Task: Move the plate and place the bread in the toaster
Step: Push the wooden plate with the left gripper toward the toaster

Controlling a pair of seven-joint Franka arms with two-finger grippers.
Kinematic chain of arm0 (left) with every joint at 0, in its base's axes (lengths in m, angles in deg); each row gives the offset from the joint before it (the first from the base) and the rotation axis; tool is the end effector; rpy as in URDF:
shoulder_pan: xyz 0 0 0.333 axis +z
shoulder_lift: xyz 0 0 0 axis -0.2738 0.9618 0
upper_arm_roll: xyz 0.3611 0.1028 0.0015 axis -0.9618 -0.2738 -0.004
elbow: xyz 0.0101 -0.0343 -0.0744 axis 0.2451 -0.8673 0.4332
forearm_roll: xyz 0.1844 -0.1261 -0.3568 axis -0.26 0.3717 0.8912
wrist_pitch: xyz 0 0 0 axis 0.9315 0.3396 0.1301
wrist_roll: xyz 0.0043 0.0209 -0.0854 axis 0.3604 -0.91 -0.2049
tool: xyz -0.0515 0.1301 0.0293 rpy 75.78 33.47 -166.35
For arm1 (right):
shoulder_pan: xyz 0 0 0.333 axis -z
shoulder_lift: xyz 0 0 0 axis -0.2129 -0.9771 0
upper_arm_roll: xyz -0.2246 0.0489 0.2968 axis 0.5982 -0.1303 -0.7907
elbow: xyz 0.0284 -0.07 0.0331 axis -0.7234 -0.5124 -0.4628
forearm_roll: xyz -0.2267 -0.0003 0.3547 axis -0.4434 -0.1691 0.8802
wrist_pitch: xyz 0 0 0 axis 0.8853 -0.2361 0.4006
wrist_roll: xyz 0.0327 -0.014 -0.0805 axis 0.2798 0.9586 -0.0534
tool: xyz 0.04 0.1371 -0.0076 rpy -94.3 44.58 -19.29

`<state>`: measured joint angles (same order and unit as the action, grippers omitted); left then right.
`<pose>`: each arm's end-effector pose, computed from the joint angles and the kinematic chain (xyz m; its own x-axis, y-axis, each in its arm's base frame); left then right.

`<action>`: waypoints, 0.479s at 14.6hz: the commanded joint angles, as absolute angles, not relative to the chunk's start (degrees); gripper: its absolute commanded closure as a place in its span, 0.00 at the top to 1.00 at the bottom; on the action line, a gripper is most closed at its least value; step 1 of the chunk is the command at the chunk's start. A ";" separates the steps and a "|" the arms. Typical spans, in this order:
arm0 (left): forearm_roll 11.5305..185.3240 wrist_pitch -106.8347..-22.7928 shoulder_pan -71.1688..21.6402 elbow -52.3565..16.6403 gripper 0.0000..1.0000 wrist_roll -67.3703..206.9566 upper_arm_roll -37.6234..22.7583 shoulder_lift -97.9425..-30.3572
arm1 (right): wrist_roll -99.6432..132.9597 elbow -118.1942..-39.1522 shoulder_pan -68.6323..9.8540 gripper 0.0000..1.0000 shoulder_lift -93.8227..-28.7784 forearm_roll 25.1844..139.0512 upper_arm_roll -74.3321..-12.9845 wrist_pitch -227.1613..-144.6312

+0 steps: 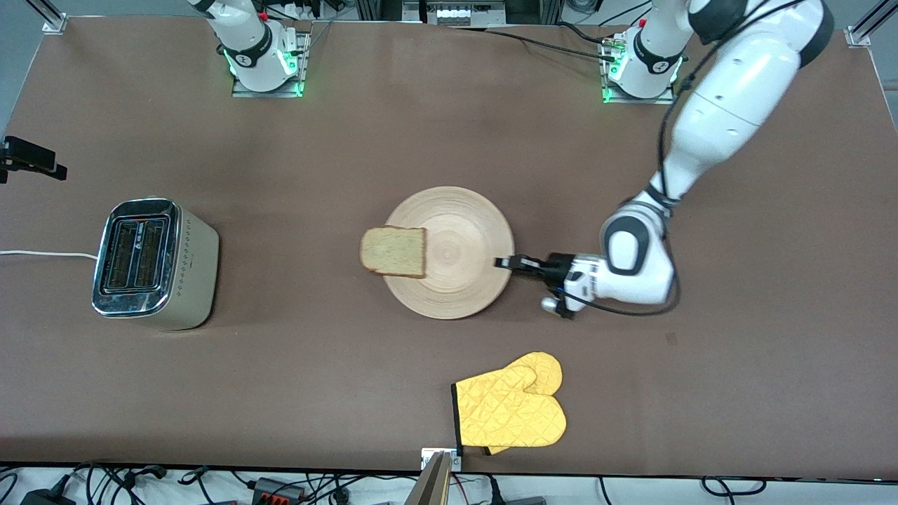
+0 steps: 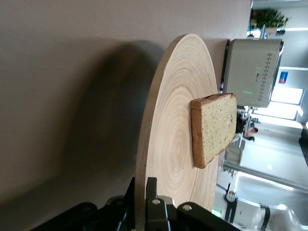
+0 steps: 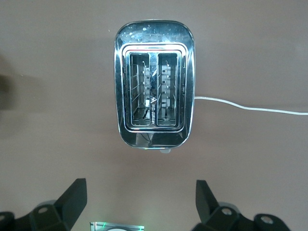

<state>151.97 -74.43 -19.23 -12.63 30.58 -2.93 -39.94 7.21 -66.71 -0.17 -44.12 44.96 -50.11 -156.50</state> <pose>0.6513 -0.3423 0.1380 0.9765 -0.1591 -0.1455 0.0535 -0.4747 0.8785 0.5980 -0.1187 0.6037 0.9907 0.0599 -0.1219 0.0567 -0.9980 -0.0294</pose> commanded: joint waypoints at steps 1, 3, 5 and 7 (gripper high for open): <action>159.99 -81.13 -25.80 -13.69 0.00 29.94 -2.64 -40.73 | 7.19 -65.78 0.45 1.00 -44.43 46.06 -50.43 -155.62; 163.68 -82.82 -29.32 -13.42 0.00 29.86 -2.64 -40.29 | 7.19 -65.78 0.45 1.00 -44.52 46.06 -50.43 -155.62; 164.32 -84.23 -30.21 -13.42 0.01 29.86 -2.64 -39.94 | 7.19 -65.78 0.45 1.00 -44.43 46.06 -50.34 -155.62; 164.58 -84.23 -30.22 -13.24 0.45 30.38 -2.64 -39.94 | 7.19 -65.78 0.45 1.00 -44.43 46.06 -50.34 -155.62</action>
